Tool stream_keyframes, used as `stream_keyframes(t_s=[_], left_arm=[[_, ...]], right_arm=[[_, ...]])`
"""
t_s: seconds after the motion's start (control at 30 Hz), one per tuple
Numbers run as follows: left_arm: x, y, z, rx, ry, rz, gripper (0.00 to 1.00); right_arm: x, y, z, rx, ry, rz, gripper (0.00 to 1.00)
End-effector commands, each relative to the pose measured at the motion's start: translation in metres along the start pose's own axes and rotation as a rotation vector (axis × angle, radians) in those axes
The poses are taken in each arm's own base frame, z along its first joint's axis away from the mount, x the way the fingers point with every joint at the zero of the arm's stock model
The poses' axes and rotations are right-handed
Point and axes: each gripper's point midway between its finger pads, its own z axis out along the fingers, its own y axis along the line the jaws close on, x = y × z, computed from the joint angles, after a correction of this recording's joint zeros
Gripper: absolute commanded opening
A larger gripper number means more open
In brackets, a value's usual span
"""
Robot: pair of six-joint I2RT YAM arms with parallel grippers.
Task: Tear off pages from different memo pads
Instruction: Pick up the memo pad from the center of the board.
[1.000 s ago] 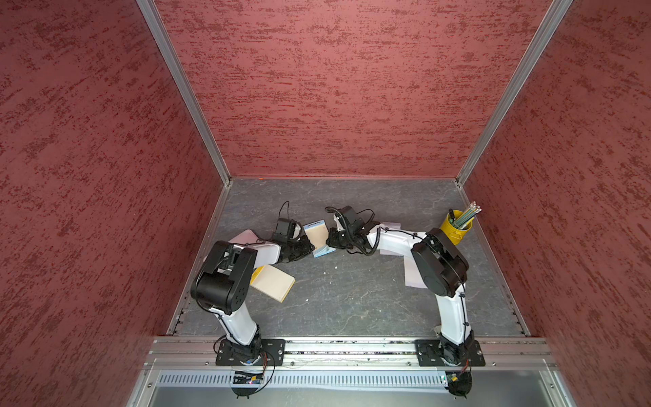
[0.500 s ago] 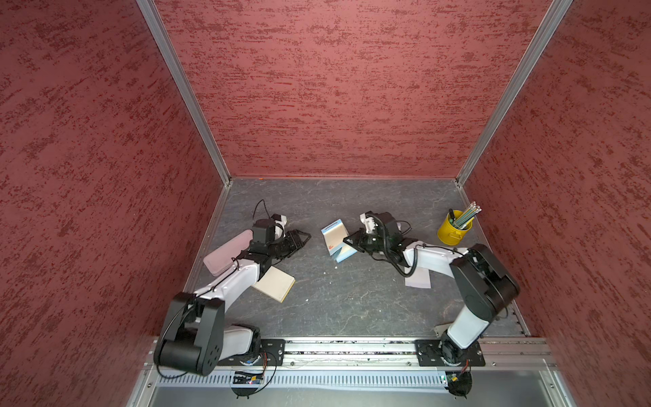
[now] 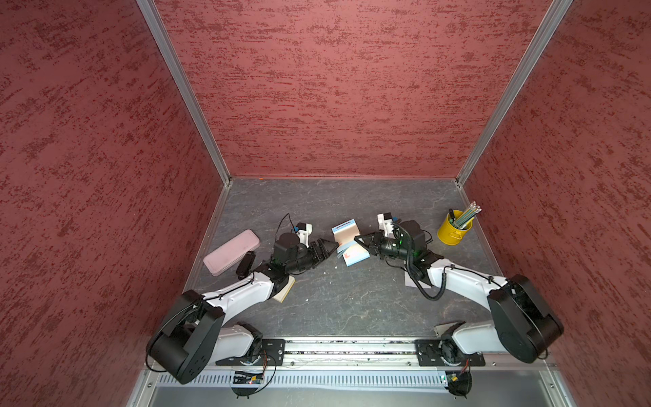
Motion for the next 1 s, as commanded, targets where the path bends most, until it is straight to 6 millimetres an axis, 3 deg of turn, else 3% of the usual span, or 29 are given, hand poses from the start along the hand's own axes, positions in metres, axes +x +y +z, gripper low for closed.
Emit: stream_keyframes(t_s=[0.0,0.23,0.53,0.83,0.97], left_arm=[[-0.01,-0.023,0.006,0.107,-0.076,-0.033,0.76],[-0.012,-0.037,0.027,0.201,-0.087,-0.074,0.7],[-0.022,-0.031,0.024,0.207,-0.104,-0.08,0.65],[-0.037,-0.031,0.028,0.265,-0.153,-0.118,0.46],[-0.05,-0.028,0.024,0.292,-0.182,-0.133,0.33]], right_arm=[[-0.004,0.024,-0.003,-0.097,-0.012,0.005,0.0],[0.001,0.028,-0.003,-0.122,0.011,0.023,0.0],[0.006,0.023,-0.004,-0.111,0.025,0.026,0.0],[0.014,0.027,-0.002,-0.135,0.063,0.029,0.0],[0.021,0.017,-0.003,-0.106,0.073,0.037,0.0]])
